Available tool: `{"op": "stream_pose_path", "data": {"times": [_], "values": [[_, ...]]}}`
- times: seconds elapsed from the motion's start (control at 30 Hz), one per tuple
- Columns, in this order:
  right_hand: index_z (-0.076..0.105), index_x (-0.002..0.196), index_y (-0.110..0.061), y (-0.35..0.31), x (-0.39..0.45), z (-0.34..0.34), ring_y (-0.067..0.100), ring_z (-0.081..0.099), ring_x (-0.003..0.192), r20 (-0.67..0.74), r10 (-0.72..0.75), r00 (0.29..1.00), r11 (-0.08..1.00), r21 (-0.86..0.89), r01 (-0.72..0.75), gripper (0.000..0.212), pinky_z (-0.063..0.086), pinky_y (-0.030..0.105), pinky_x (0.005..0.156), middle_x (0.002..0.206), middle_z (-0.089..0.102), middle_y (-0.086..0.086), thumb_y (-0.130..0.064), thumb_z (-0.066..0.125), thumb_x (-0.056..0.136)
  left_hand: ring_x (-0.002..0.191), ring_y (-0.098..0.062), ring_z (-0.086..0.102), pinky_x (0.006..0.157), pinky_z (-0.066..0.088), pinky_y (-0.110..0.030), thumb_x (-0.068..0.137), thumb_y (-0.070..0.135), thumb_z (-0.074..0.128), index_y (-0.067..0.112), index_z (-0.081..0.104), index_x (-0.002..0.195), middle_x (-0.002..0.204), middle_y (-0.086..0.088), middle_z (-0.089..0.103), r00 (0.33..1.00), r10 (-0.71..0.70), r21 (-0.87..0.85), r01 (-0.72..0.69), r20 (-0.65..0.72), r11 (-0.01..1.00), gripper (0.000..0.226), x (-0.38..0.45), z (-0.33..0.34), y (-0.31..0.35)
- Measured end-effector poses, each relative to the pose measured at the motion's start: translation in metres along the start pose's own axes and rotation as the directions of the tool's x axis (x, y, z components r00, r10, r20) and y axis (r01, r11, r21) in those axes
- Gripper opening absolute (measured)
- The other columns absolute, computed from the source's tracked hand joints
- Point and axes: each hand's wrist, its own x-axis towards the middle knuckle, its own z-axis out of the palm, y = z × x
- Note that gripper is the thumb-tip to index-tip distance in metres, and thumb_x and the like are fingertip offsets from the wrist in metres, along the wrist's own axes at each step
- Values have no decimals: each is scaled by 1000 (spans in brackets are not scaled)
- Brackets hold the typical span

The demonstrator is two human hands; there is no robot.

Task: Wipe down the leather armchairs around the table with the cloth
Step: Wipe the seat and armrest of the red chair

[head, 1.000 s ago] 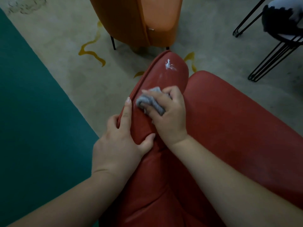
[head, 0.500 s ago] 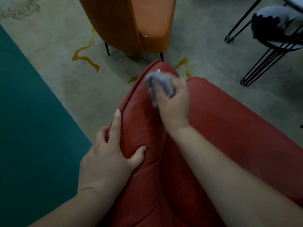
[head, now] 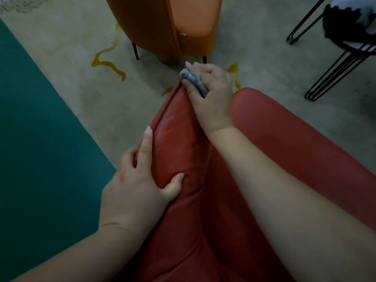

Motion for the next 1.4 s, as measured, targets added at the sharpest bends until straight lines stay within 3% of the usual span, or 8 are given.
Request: {"op": "stream_pose_path", "data": {"times": [0.3,0.47,0.6,0.7,0.9,1.03,1.13,1.4], "values": [[71,109,-19,-10,-89,-23,16,58,106,64,38,997,990,135,-46,30,39,22,97,110,66,-3,-17,75,79,85,-29,64,62,41,-33,66,82,42,42,-3,150,130,-3,46,1000,-2,8,2,10,1000,103,0,0,1],[69,111,-17,-6,-26,-24,13,61,105,-12,238,971,913,345,-219,29,47,40,96,111,65,2,-25,69,83,87,-31,63,67,47,-36,67,83,40,43,-6,149,130,-3,44,1000,-8,8,8,12,1000,102,-2,-1,1],[60,126,-13,4,5,-8,14,47,126,71,239,968,940,232,-249,40,34,30,110,134,54,6,-21,65,87,88,-30,63,67,46,-36,67,82,40,43,-8,149,131,-2,43,1000,-7,9,7,12,1000,103,-1,-1,1],[62,123,-14,1,-20,-7,19,46,129,64,167,984,960,216,-177,40,34,39,110,131,58,5,-18,68,84,85,-31,63,65,46,-36,67,81,42,41,-3,150,130,-4,45,1000,-11,11,11,5,1000,103,0,0,0],[68,114,-14,-14,-80,-17,16,53,122,130,-15,991,971,240,-17,36,38,37,107,121,65,3,-10,71,79,88,-30,63,68,46,-36,66,80,45,43,-8,149,132,-2,41,1000,-17,12,17,21,1000,105,0,-2,2],[66,116,-13,-8,-27,-19,21,55,119,72,113,991,941,313,-130,35,42,45,102,126,59,4,-7,66,82,89,-30,63,69,47,-36,67,81,42,43,-10,148,132,-1,41,1000,-14,7,14,13,1000,104,-1,-3,2],[57,129,-20,-2,9,-10,17,36,136,134,205,970,954,192,-229,40,28,35,114,146,42,4,-20,62,89,87,-29,63,65,44,-34,67,82,40,43,-8,148,130,-1,42,1000,-9,5,9,-3,1000,103,0,-1,2],[68,114,-17,-27,-82,-19,22,43,133,343,-145,928,976,205,77,38,29,42,112,130,59,4,-4,66,79,77,-29,65,56,37,-30,65,81,45,37,6,150,118,-1,49,999,9,4,-9,-39,1000,103,1,4,-2]]}}
